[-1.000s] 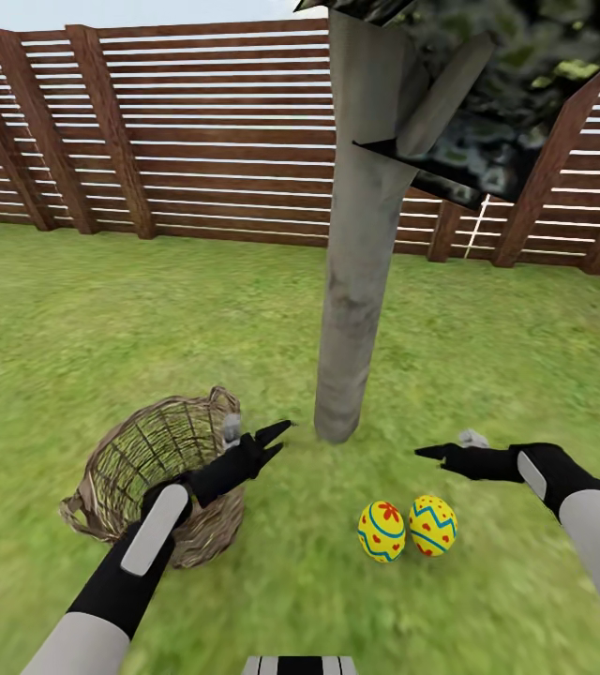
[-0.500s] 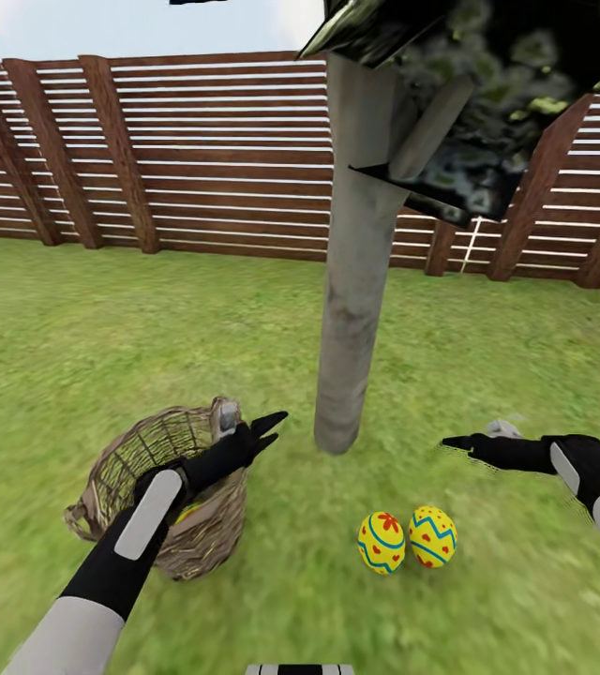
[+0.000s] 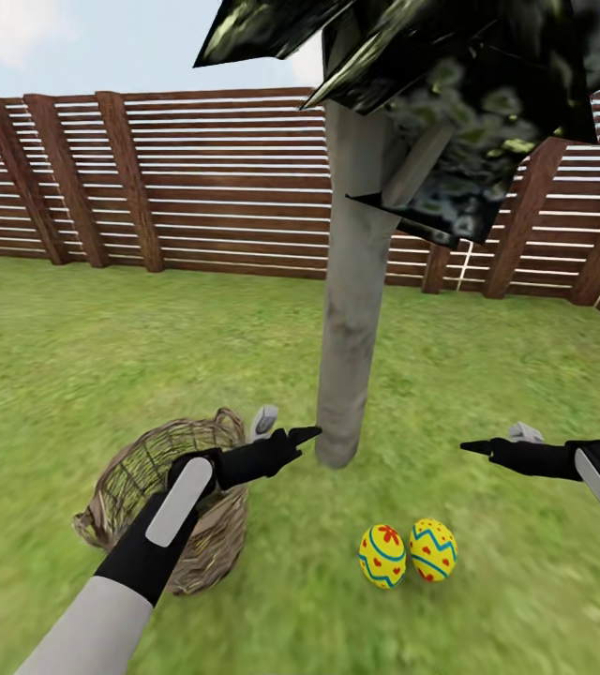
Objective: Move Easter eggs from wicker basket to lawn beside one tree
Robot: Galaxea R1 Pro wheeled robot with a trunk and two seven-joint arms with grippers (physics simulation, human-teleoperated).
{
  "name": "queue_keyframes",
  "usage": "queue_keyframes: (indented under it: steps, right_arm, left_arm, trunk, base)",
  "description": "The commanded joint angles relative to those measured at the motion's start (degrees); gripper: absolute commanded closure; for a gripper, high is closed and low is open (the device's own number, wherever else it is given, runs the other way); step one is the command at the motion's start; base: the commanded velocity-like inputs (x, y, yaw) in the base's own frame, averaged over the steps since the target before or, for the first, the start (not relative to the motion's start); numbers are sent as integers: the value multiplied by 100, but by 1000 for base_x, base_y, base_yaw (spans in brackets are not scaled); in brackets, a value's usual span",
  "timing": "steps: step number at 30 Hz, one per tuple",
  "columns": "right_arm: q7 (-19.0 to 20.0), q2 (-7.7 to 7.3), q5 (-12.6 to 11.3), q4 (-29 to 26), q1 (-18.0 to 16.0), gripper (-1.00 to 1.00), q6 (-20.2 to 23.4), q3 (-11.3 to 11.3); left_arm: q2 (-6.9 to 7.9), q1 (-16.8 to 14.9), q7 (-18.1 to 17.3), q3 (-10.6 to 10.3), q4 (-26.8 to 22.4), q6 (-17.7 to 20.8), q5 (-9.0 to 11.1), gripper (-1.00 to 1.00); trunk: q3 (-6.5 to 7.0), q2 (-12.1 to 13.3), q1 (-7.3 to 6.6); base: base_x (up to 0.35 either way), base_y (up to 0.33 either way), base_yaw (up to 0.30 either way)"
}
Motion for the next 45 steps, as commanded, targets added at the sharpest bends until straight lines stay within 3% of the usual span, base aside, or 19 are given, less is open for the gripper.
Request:
queue_keyframes:
  steps: [1,15,16,18,23,26,29,42,45]
  right_arm:
    - [8,-2,-7,3,0,-100,50,-25]
    - [0,1,64,18,7,-100,46,-24]
    - [3,2,97,10,6,-100,46,-24]
    - [6,2,155,-5,5,-100,46,-24]
    - [2,2,212,-9,5,-100,46,-24]
    - [2,2,223,1,5,-100,46,-24]
    - [4,-2,224,1,6,-100,46,-24]
    - [1,-7,225,-16,5,-100,46,-24]
    - [3,-7,225,-10,5,-100,46,-24]
  left_arm:
    - [0,-3,-22,-4,12,22,-12,-100]
    - [39,-2,-74,7,-50,38,35,-100]
    - [114,-2,-75,19,-56,97,63,-100]
    - [376,-2,-95,84,-43,297,281,-100]
    - [798,-1,-137,351,-50,553,1291,-100]
    - [923,4,-141,397,-48,580,1507,-100]
    - [938,1,-128,414,6,581,1526,-100]
    - [969,-2,-99,429,22,582,1508,-100]
    - [996,-2,-106,429,-30,582,1512,-100]
  trunk:
    - [18,0,-5]
    - [328,18,-41]
    - [350,20,-44]
    - [395,22,-49]
    - [505,29,-62]
    - [572,33,-70]
    - [636,60,-89]
    - [869,581,-374]
    - [869,581,-374]
  base:
    - [-175,157,0]
    - [-177,237,0]
    - [-174,251,0]
    - [-173,252,0]
    - [-172,252,0]
    - [-172,252,0]
    - [-171,252,0]
    - [-140,253,0]
    - [-28,74,0]
